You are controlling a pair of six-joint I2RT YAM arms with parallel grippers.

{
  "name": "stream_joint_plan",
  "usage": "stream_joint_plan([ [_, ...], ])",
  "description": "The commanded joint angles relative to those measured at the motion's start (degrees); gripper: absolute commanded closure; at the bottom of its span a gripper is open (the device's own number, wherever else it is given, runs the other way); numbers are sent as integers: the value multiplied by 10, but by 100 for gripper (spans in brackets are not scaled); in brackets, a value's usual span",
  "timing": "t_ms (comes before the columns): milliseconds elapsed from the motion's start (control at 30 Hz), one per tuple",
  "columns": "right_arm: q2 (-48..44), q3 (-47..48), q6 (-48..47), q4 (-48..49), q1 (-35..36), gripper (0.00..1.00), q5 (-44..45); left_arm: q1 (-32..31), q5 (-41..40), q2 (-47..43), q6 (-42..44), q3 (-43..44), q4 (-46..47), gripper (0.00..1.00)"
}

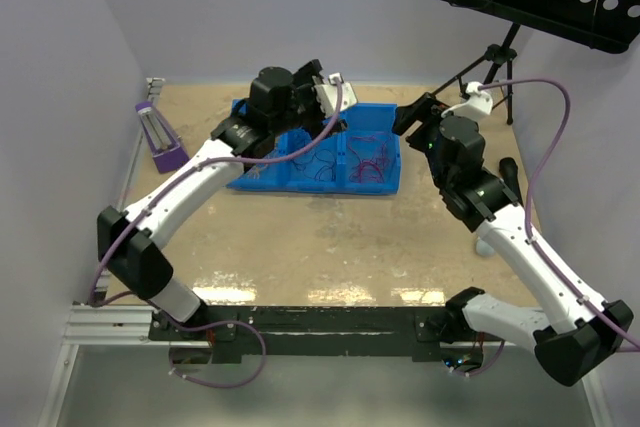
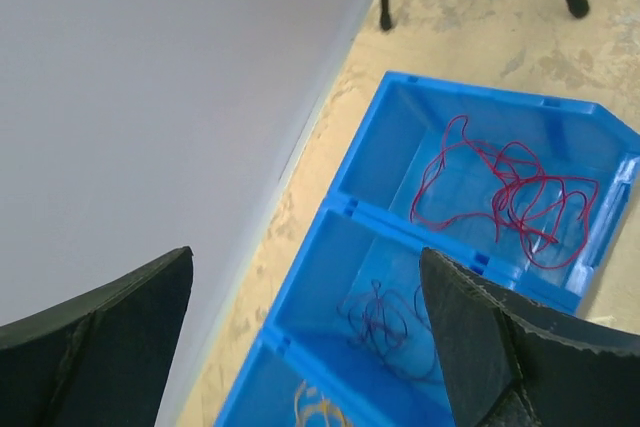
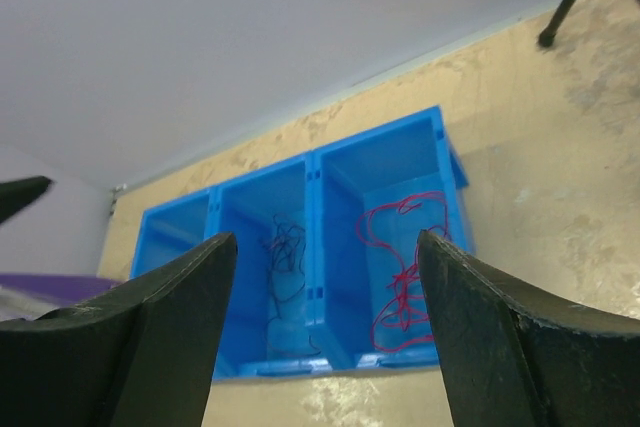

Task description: Untangle the cables

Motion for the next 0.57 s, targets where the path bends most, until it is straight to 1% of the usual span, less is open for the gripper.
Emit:
stream_joint_plan([
  [0,13,17,-5,1,-2,22,-60,7,-153,-71,-118,31,-196,0],
  [100,17,9,-11,-3,-2,21,-68,7,-230,-139,-189,-42,-214,0],
  [133,20,6,-11,-7,-2,21,-71,8,-248,-170,-202,-86,-208,0],
  [200,22,-1,-11,-16,-2,21,-76,10,-279,-233,-226,-144,-185,1],
  [300,13,-20,-10,-16,-2,22,-85,14,-324,-293,-259,-208,-195,2],
  [433,-6,-41,-11,-12,-2,22,-99,58,-336,-335,-264,-249,-226,3],
  [467,-9,-43,-10,-15,-2,21,-101,78,-324,-346,-260,-261,-225,3],
  [533,-6,-45,-12,-24,-2,21,-69,118,-310,-363,-251,-287,-202,0],
])
